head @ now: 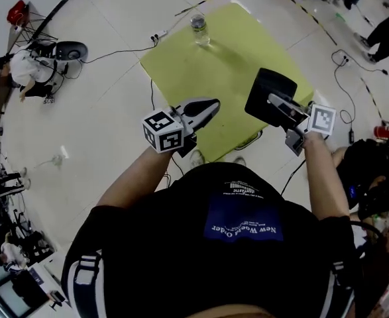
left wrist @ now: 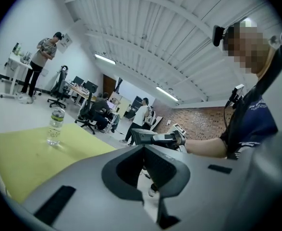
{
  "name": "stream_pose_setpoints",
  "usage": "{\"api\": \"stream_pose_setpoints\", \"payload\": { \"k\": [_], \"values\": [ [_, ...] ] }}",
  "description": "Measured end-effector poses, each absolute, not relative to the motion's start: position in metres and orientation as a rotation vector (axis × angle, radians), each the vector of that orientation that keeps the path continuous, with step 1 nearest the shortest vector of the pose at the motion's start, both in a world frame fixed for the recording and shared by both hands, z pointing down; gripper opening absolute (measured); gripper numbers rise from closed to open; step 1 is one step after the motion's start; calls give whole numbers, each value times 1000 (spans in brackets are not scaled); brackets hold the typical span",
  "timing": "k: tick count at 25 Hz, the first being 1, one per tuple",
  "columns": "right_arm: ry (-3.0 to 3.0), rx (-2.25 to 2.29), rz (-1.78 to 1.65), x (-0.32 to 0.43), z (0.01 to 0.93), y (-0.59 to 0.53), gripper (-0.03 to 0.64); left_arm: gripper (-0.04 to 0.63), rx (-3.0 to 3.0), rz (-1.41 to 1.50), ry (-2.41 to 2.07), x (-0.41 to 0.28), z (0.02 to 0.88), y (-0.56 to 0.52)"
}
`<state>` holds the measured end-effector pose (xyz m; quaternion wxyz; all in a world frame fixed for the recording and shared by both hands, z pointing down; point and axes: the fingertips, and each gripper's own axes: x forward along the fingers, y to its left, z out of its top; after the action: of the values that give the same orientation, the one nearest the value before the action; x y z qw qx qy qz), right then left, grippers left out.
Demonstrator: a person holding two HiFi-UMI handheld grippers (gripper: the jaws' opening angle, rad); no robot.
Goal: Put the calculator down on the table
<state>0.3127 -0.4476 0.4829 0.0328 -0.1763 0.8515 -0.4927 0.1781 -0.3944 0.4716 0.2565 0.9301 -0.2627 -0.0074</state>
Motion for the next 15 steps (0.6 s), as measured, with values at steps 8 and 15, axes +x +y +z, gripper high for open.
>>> {"api": "stream_pose_setpoints", "payload": {
  "k": [8,15],
  "values": [
    [2743,-562,-1675,203,615,-593,109,8,2490,17,-837,86,565,-489],
    [2836,-565,-1702,150,688,-642,109,8,2499,-1,-822,69,629,-497]
  ]
}}
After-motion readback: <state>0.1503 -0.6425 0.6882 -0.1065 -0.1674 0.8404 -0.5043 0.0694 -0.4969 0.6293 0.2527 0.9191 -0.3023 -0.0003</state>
